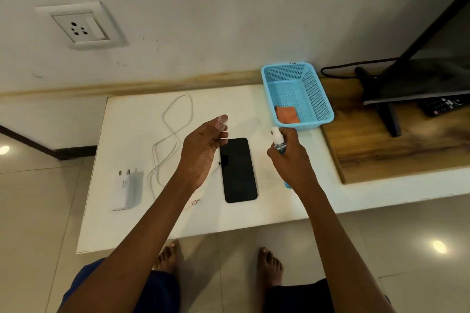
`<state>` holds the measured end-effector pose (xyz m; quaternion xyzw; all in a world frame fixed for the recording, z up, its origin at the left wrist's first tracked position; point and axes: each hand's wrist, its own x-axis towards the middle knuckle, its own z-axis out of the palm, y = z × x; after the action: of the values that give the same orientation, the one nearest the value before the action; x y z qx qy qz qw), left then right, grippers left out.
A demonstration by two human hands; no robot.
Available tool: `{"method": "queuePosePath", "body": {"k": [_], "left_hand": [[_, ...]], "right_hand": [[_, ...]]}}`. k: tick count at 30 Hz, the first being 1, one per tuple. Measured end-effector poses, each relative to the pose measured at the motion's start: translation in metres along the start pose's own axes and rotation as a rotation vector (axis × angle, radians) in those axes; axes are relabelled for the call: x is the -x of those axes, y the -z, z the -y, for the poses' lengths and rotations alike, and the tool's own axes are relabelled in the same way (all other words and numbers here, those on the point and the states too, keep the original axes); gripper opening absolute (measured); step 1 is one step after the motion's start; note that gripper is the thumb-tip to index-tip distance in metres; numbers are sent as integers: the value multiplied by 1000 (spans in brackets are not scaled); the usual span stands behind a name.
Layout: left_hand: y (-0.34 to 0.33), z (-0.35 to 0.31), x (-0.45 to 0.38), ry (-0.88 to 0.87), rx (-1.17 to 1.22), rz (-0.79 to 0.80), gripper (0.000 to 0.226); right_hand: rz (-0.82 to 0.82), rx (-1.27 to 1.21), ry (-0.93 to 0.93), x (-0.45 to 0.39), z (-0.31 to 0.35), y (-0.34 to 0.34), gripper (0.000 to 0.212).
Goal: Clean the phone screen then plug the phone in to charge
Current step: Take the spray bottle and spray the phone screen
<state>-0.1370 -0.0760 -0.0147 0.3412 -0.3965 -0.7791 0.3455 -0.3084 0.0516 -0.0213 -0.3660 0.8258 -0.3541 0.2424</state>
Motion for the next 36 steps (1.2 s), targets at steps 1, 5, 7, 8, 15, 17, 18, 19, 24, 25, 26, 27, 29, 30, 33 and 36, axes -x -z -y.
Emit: {"method": "queuePosePath", "body": {"k": [1, 5, 7, 8, 15, 17, 18, 19, 24, 25, 26, 27, 29, 30, 33, 36], "left_hand": [[-1, 1, -2, -20, -59, -8, 30], [-3, 4, -12, -116, -359, -45, 20], [-4, 8, -22, -162, -555, -66, 16], [-4, 9, -27, -181, -662, -68, 15], [15, 20, -66, -304, -1186, -149, 17], [19, 21, -70, -298, -1246, -172, 16], [21, 22, -72, -299, -1269, -173, 16], [22, 24, -73, -300, -1293, -175, 16], [28, 29, -77, -266, -1375, -176, 23], [28, 29, -77, -261, -1378, -174, 26], [28, 28, -76, -258, -1387, -173, 29], [27, 27, -74, -259, -1397, -177, 33], [23, 22, -63, -292, -1406, -202, 39], [21, 20, -54, -308, -1395, -226, 42], [9, 19, -16, -287, -1369, -270, 54], [-6, 32, 30, -174, -1404, -272, 77]], "right_hand": [[-3, 2, 12, 1, -2, 1, 41], [5, -34, 56, 1, -4, 3, 51], [16, -55, 61, -1, -4, 4, 55], [16, -55, 67, -2, -4, 4, 56], [13, -22, 128, -1, -9, -1, 55], [13, -11, 137, -2, -10, -2, 53], [13, -8, 141, -2, -11, -2, 53], [13, -8, 146, -3, -11, -3, 54], [55, -14, 172, -3, -13, -3, 60], [69, -14, 183, -2, -13, -2, 62], [79, -15, 194, -2, -13, -2, 64], [85, -15, 201, -1, -13, -1, 65], [83, -20, 205, -1, -11, 1, 65], [78, -30, 201, -1, -10, 2, 64], [69, -46, 183, 0, -8, 6, 61], [73, 36, 183, 0, -10, 7, 61]]}}
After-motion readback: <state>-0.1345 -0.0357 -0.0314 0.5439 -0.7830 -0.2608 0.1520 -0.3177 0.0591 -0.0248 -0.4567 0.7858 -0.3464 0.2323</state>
